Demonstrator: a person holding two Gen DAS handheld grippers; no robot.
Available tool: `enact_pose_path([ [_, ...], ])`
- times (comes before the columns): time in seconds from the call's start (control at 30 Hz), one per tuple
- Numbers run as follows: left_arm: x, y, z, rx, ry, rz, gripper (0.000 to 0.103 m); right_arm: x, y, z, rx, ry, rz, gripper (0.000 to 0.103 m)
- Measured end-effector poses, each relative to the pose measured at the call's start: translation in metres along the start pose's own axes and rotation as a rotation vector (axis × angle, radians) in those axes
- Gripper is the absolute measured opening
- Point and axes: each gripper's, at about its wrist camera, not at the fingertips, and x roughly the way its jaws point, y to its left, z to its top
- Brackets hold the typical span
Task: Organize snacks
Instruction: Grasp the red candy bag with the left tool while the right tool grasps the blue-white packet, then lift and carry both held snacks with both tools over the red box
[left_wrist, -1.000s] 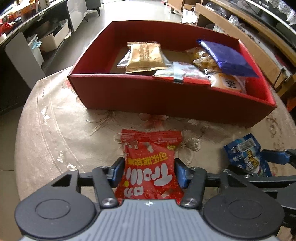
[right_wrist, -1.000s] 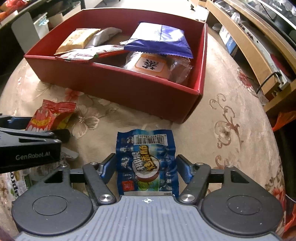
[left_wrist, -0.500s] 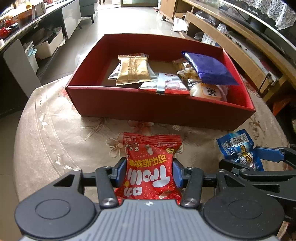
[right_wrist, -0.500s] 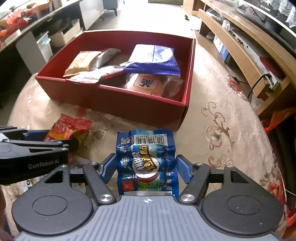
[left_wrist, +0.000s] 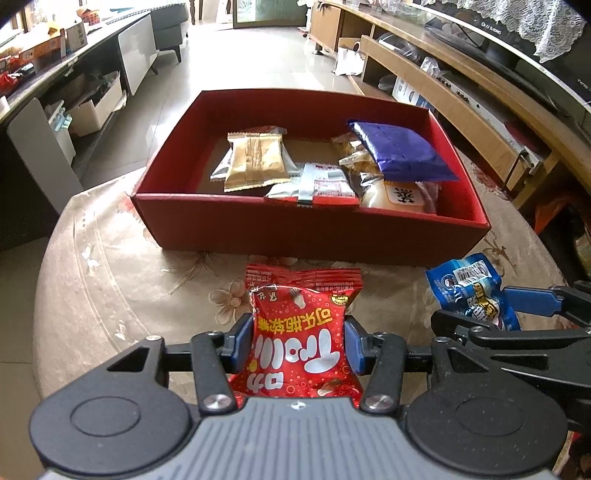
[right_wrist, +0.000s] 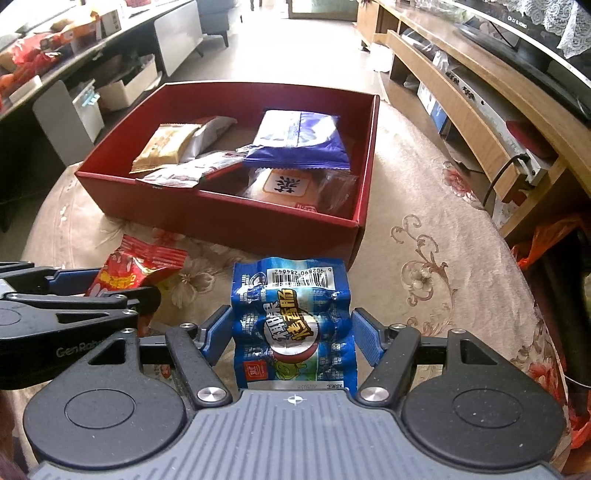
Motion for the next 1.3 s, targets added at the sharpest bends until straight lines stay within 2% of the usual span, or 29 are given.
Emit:
enact_pose_path([
  [0.87,-0.02,-0.003,0.012,0.006,-0.085,0.006,0.05,-0.019,-0.002,0.009,0.028,-0.079,0.0,0.075],
  [1.3,-0.029,0.0,0.031,-0.007,-0.153,0.034,0.05,-0.025,-0.001,0.026,0.051,-0.138,-0.003,0.075],
])
